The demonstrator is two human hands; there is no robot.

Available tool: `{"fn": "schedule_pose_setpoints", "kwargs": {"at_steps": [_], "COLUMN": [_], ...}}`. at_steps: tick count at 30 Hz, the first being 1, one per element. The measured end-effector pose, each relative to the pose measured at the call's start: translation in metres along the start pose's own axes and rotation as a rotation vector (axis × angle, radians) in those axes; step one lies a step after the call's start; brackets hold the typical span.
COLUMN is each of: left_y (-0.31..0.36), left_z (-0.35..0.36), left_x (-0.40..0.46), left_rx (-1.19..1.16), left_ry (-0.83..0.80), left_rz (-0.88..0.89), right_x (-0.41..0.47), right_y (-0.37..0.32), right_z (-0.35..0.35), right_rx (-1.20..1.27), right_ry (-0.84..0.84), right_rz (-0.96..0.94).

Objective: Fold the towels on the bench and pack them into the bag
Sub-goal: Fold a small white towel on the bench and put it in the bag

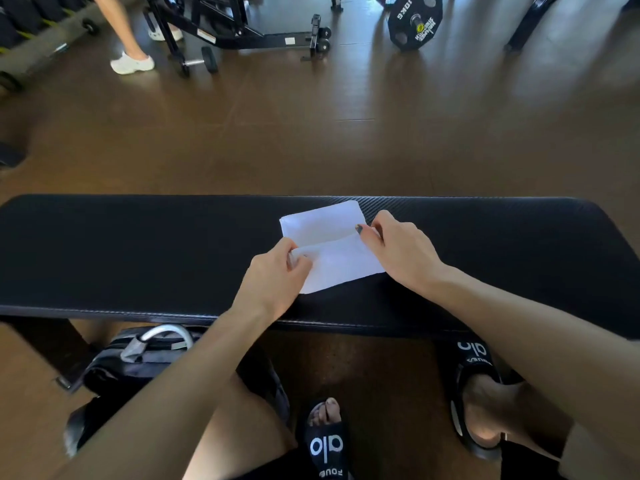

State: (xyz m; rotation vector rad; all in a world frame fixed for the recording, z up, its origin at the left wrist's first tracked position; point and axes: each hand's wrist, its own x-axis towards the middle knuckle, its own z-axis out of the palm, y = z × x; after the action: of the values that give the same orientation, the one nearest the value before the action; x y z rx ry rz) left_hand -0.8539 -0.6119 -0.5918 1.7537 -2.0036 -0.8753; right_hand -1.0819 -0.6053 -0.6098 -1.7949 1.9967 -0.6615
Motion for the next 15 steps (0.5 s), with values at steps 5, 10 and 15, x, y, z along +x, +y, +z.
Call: {"fn": "schedule_pose_setpoints", "kwargs": {"at_steps": [5,10,15], "left_y": [-0.004,-0.008,-0.010], "left_z": [0.006,0.011,0.019], "left_x": [-0.004,-0.004,0.006], "left_rx": [0.012,0.250,0.603], "left_ry": [0.064,0.175,0.254], "left_rz": [-0.022,0.066,0.507], "right_x": [0.010,0.016,0.015], "right_y": [-0.004,-0.009,-0.013], "right_z": [0.002,0.007,0.010], "right_rx": [-0.089,-0.267,-0.418], "right_ry": [-0.056,-0.061,0.114], "right_rz": [0.049,0.037,-0.098]}}
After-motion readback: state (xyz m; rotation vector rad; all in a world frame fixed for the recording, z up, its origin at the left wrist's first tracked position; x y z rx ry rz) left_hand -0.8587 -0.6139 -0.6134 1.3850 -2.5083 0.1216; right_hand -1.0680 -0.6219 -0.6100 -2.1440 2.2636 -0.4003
